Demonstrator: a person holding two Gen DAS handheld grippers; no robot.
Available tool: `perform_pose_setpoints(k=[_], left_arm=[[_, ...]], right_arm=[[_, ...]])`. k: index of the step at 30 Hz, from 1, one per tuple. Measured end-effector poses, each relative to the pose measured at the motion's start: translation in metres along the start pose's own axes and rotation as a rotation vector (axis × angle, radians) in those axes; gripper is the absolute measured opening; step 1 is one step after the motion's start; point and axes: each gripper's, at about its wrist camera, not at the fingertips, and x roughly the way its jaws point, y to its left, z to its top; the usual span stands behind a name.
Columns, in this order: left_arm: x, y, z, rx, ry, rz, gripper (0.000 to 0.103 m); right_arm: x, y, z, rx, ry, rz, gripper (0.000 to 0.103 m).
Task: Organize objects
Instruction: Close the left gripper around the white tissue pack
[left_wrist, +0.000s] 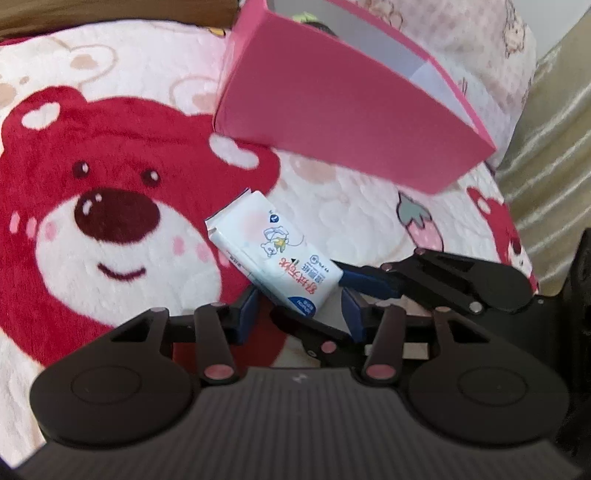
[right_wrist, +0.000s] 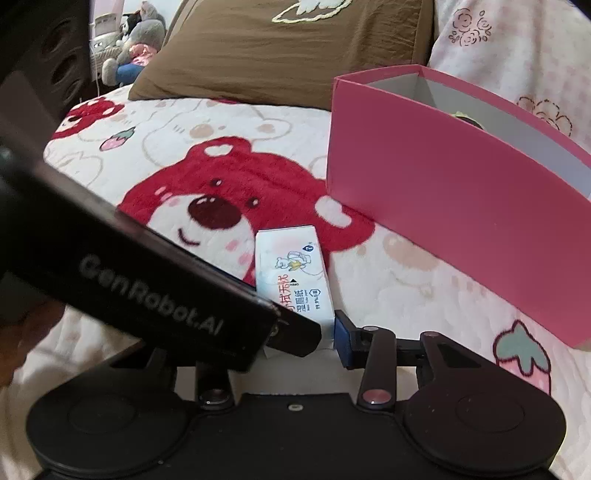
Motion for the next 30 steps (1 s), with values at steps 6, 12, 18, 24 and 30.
perform_pose_setpoints(k=[6, 12, 18, 24, 30], left_arm=[[-0.003, -0.017, -0.007, 0.046, 0.089, 0.018, 0.048], [-0.014, -0.02, -0.004, 0.063, 0.093, 0.027, 0.049], [-0.012, -0.006, 0.001, 0.055, 0.034, 0.083, 0.05], [-0.005, -0.004, -0.001, 0.049, -0.003, 0.051, 0.049], [0.0, -0.005, -0.005, 0.0, 0.008, -0.015, 0.045]], right_arm=[[-0.019, 0.003, -0.015, -0.047, 0.027, 0.034, 0.046], [-0.04, 0.001, -0.03, -0.114, 0.052, 0.049, 0.046], [-0.047, -0.009, -0.034, -0.139, 0.074, -0.014, 0.051], [-0.049, -0.024, -0.036, -0.031, 0.085, -0.059, 0.052], [-0.049, -0.026, -0.041, 0.029, 0.093, -0.025, 0.052]])
